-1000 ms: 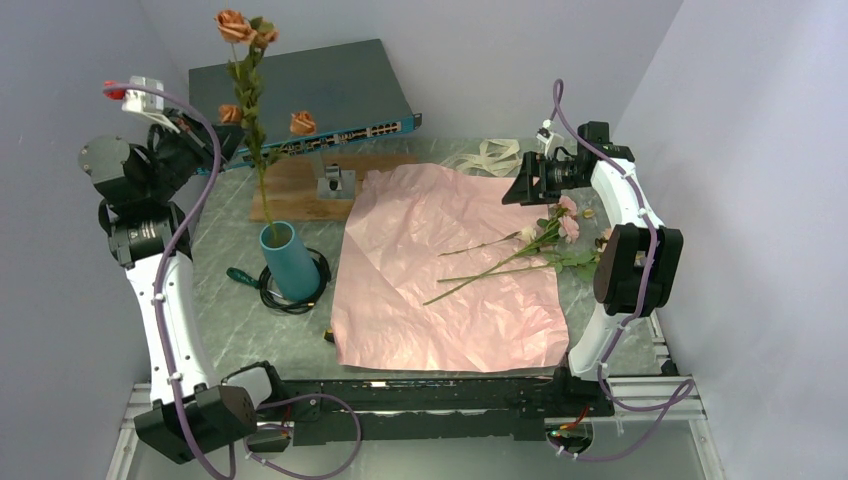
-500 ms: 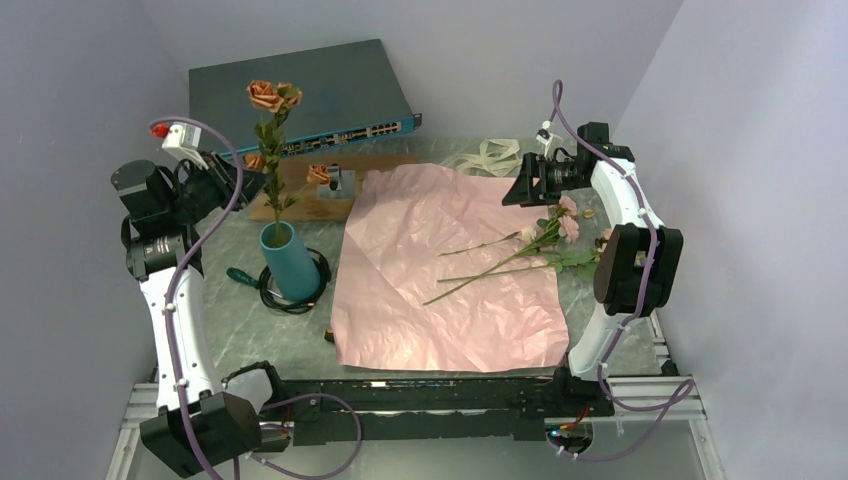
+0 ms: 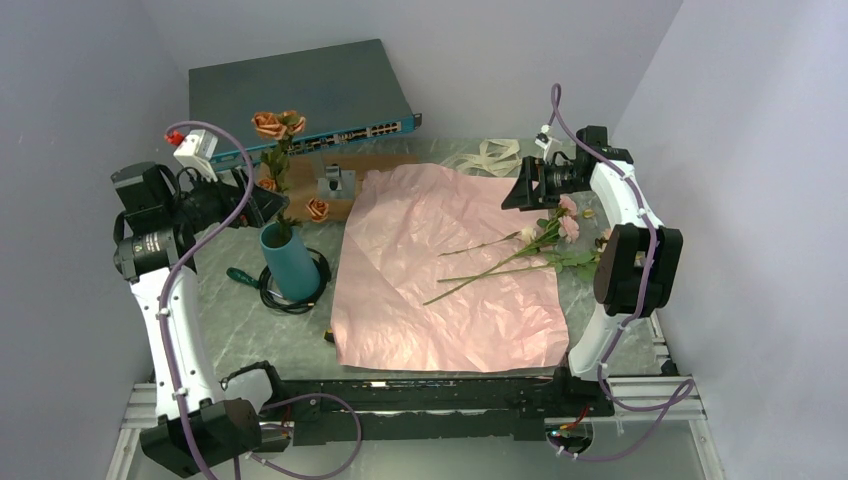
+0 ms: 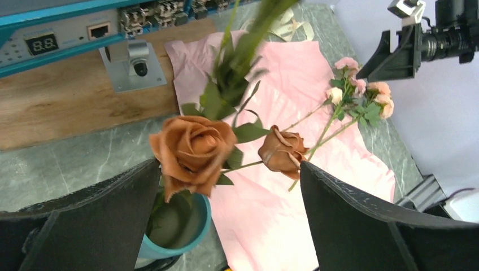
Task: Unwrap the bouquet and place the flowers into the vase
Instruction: Insert the fake flower into the vase, then pick up the fake flower from the wrapping paper.
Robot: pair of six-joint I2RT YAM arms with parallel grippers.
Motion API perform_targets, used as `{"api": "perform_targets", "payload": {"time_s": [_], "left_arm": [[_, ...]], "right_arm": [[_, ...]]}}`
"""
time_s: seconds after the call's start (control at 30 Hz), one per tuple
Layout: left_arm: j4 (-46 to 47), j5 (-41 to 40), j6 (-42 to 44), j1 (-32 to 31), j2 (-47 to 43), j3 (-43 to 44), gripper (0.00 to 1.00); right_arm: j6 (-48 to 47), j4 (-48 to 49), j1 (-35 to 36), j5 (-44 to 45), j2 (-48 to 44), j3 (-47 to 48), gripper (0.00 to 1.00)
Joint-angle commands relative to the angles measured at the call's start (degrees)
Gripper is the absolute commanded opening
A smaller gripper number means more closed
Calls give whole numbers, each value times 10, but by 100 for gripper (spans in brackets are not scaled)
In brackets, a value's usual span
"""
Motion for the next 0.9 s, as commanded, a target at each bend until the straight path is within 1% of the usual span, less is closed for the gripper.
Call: {"api": "perform_targets", "payload": {"time_s": [0.0, 0.17, 0.23, 0.33, 0.43, 0.57, 0.63, 0.67, 0.7, 0.77, 0.8, 0.87], "left_arm": [[-91, 47, 82, 2, -16, 61, 99], [-156, 57, 106, 1, -14, 107, 99], [-193, 57, 131, 2, -9, 129, 99], [-278, 54, 214, 1, 8, 176, 99], [-345, 33, 273, 1, 25, 213, 100], [-426, 62, 341, -6, 52, 244, 99], [-463, 33, 361, -48, 78, 259, 99], [-479, 7, 368, -84, 93, 269, 99], [-487, -24, 370, -142, 104, 277, 98], [-486, -61, 373, -206, 113, 280, 98], [-486, -61, 377, -215, 119, 282, 98], [-496, -60, 389, -253, 141, 296, 97]], "right_arm": [[-19, 2, 0, -6, -39, -5, 83], [-20, -3, 0, -7, -42, -2, 83], [-19, -4, 0, -7, -43, -1, 83], [-22, -11, 0, -8, -40, 2, 83], [-28, -20, 0, -7, -39, 2, 83], [-35, -23, 0, -7, -42, -5, 83], [-39, -28, 0, -6, -41, -7, 83], [-42, -31, 0, -4, -41, -7, 83], [-46, -35, 0, -2, -39, -7, 82], [-50, -41, 0, 2, -40, -6, 82], [-53, -43, 0, 4, -42, -5, 82], [-57, -48, 0, 10, -46, -3, 82]]}}
